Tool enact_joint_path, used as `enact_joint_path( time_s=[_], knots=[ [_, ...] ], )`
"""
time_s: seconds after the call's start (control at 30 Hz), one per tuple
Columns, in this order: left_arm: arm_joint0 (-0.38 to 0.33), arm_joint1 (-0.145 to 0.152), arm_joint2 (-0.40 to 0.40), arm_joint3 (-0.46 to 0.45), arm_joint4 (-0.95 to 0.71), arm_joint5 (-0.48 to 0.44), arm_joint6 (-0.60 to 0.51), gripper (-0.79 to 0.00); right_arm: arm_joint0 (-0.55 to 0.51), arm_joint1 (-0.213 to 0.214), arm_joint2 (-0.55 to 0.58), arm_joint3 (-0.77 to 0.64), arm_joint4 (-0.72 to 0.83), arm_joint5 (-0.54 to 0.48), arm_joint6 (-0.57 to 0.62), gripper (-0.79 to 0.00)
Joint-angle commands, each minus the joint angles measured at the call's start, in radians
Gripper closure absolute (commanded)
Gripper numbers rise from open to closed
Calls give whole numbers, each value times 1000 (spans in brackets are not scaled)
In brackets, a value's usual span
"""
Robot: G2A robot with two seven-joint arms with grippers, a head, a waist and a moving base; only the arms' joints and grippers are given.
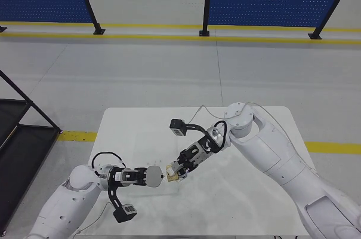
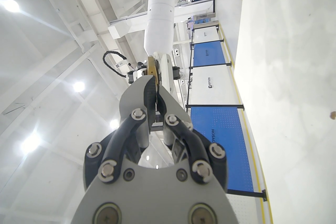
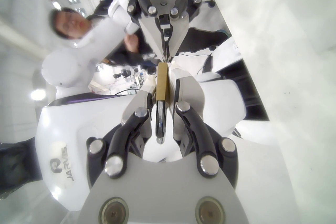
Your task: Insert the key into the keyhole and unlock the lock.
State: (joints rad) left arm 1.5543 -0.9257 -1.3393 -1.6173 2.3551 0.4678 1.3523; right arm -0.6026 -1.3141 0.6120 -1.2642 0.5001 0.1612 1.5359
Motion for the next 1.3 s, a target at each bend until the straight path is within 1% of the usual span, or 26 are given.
enact_joint_path(
  time_s=[0.0,0.43,1.27],
  knots=[
    [-2,0,4,-1,0,1,-1,0,0,0,0,0,0,0,0,0],
    [-20,-4,29,10,-16,14,-14,0,0,0,0,0,0,0,0,0],
    [-38,-9,52,26,-35,33,-33,0,0,0,0,0,0,0,0,0]
  ],
)
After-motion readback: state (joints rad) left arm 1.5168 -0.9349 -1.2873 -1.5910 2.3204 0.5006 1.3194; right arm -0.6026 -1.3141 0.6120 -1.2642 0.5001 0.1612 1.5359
